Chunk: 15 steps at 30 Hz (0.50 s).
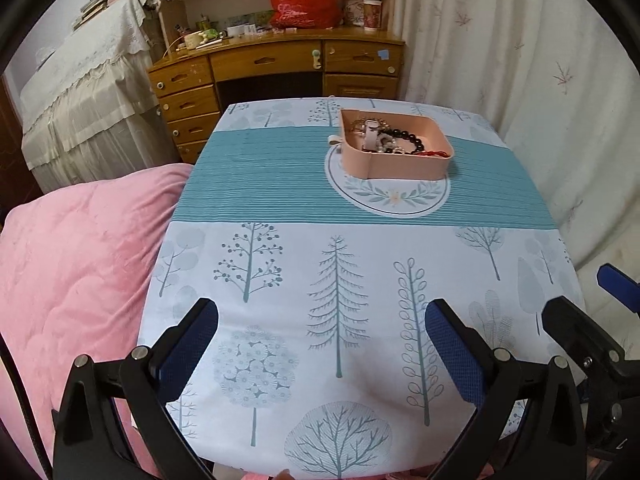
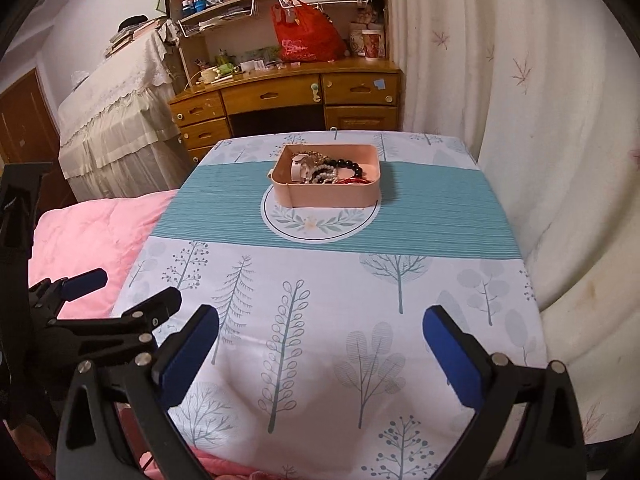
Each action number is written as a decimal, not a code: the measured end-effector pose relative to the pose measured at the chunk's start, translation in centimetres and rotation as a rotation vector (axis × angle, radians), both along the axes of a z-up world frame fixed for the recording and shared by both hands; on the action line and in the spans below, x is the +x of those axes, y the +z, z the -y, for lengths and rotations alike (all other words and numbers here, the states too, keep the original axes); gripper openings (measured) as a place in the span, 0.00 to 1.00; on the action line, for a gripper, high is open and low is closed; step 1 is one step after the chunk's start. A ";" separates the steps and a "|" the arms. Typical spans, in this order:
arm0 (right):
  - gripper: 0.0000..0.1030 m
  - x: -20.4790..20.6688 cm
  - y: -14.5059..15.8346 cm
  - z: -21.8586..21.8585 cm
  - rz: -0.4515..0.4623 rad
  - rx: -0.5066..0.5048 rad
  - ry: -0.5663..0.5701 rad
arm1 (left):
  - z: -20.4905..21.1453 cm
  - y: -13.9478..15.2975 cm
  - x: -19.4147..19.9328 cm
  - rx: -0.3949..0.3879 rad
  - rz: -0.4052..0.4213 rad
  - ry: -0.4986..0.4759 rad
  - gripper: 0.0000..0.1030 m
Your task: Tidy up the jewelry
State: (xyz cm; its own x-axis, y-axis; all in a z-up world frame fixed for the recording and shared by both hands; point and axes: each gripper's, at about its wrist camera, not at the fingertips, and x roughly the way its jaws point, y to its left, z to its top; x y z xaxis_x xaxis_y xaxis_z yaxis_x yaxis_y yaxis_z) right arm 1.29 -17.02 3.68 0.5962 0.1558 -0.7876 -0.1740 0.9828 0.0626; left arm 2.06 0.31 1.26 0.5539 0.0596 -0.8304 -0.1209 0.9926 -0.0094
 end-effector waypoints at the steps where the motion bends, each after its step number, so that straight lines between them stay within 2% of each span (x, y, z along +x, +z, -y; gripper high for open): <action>1: 0.99 0.0 -0.1 0.2 -0.002 0.002 -0.001 | 0.2 0.0 0.0 0.001 0.001 -0.005 0.99; 15: 0.99 0.1 -0.8 1.9 -0.027 0.003 -0.057 | 1.7 0.7 -0.5 0.016 0.025 -0.040 0.99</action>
State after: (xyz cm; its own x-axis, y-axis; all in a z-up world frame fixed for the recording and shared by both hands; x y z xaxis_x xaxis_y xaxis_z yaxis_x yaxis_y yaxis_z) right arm 1.39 -18.89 2.93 0.5826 0.1250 -0.8031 -0.1164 0.9908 0.0698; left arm 1.53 -1.44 1.96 0.5763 0.0500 -0.8157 -0.0813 0.9967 0.0036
